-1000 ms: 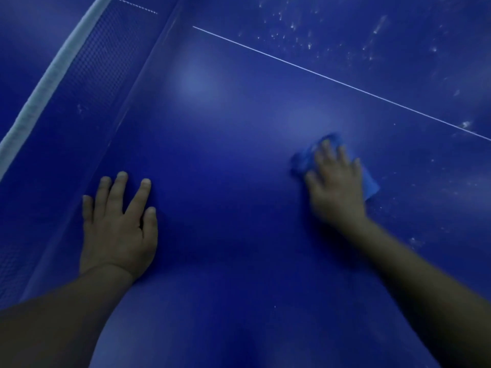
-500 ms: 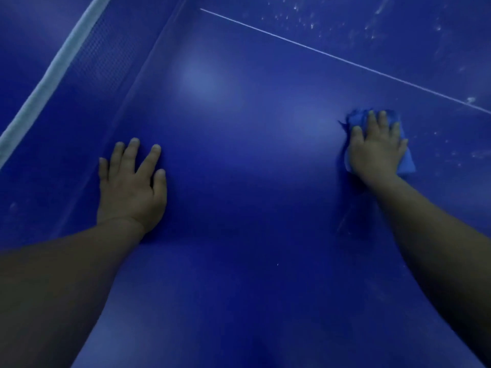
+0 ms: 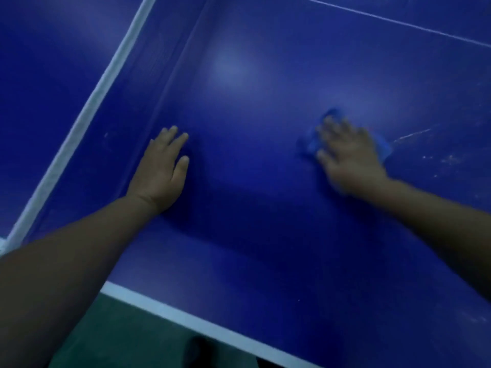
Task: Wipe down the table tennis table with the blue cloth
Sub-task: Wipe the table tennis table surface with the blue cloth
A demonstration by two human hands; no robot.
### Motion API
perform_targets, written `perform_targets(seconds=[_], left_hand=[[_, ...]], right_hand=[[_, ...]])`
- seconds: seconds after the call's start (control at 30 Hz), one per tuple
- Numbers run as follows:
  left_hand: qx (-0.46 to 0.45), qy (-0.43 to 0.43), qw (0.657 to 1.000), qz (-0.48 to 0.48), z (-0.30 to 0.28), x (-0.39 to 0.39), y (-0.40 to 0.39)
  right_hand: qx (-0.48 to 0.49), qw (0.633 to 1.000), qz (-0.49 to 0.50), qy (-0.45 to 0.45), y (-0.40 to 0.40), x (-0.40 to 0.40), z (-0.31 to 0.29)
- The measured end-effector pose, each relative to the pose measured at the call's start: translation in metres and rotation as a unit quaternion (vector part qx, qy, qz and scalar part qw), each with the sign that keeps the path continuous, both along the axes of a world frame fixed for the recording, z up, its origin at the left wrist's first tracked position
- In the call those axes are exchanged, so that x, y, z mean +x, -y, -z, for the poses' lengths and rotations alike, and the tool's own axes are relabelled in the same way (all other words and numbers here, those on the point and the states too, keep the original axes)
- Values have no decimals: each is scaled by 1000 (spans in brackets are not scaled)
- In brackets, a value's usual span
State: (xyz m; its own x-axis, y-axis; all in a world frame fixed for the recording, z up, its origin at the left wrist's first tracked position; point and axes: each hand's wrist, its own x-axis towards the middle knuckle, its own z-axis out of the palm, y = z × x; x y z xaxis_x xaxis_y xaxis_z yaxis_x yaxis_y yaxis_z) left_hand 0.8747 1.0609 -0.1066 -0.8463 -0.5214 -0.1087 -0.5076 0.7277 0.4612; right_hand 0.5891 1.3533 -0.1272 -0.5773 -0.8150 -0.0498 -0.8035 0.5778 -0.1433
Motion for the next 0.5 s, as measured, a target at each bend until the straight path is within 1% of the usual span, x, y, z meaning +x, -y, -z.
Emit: perform_targets(seconds=[0.03, 0.07, 0.1, 0.13, 0.17, 0.2, 0.23, 0.27, 0.3, 0.33, 0.37, 0.4, 0.43, 0.47, 0.5], left_hand=[[-7, 5, 1000, 9, 1, 24, -7], [-12, 9, 1000, 12, 3, 47, -13], [-19, 12, 1000, 10, 4, 67, -19], [-25, 17, 1000, 5, 5, 85, -24], [-33, 23, 999, -1, 6, 101, -28], [-41, 29, 999, -6, 8, 114, -34], [-48, 38, 998, -11, 9, 125, -39], [-53, 49, 997, -15, 11, 133, -43], [-57, 59, 996, -18, 14, 139, -47], [-63, 69, 995, -22, 16, 144, -50], [-69, 76, 994, -26, 18, 146, -51], [-73, 79, 994, -29, 19, 147, -52], [-76, 78, 994, -32, 20, 147, -51], [-78, 76, 993, -32, 20, 147, -51], [-80, 73, 994, -32, 20, 146, -51]], right_hand=[[2, 995, 99, 11, 7, -18, -5], [3, 983, 184, 26, 14, -24, -9], [7, 971, 236, 38, 24, -17, -12], [8, 968, 246, 40, 35, 2, -14], [4, 978, 210, 23, 42, 31, -12], [-9, 991, 130, 6, 46, 68, -8], [-16, 1000, 20, 3, 43, 110, -4], [-14, 994, -106, 7, 32, 154, -2], [1, 972, -234, 10, 15, 188, -5], [24, 940, -340, 20, -2, 207, -8], [41, 914, -404, 26, -14, 208, -10], [39, 903, -427, 31, -18, 194, -10], [28, 909, -414, 23, -13, 171, -7], [16, 927, -374, 14, -3, 144, -3], [6, 951, -310, 1, 13, 112, 1]])
